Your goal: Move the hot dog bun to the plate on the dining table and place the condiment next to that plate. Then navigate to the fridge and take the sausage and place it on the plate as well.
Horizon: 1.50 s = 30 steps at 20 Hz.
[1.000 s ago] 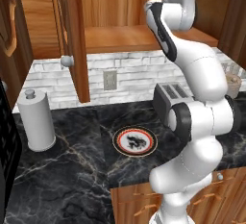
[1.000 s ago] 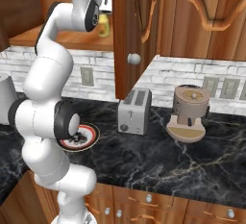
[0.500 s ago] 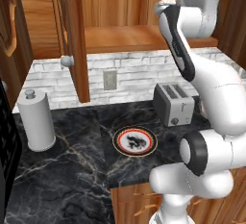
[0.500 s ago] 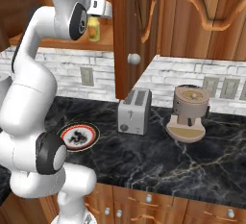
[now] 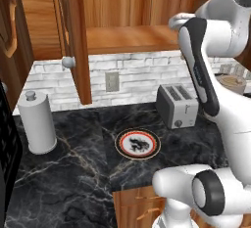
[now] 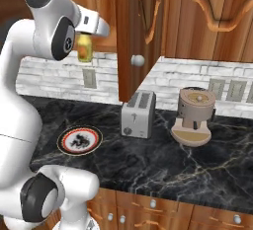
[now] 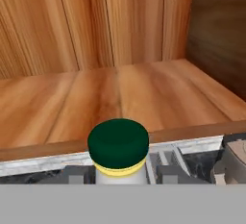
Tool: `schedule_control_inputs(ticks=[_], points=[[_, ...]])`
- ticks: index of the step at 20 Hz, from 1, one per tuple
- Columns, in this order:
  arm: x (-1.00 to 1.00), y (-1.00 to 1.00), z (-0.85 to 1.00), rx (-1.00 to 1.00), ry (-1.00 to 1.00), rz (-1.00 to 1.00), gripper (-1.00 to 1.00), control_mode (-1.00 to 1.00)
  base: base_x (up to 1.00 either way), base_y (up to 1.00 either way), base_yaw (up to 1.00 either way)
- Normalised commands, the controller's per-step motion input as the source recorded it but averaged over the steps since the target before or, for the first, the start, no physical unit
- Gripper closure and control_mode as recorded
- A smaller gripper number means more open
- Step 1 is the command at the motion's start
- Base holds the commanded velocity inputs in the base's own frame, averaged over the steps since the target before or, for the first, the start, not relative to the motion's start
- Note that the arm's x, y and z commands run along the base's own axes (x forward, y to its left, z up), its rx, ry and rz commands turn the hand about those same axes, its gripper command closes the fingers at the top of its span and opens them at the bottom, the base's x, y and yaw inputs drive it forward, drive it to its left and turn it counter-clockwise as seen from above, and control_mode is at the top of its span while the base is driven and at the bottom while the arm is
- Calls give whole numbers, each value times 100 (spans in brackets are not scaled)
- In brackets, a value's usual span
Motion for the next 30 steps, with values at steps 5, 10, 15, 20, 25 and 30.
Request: schedule_control_inputs(ticks=[5,10,15,20,25,30], points=[[-97,0,-61,0,18,0,100,-100,0,0,0],[-44,0,-90,0,10,0,100,-100,0,0,0],[-57,0,-59,0,1,0,100,-100,0,0,0],[-94,0,-21,0,-3,0,100,-100,0,0,0],[-8,0,0,0,0,0,100,100,-24,-21,0],[0,0,0,0,0,0,100,100,-96,-94,-11]])
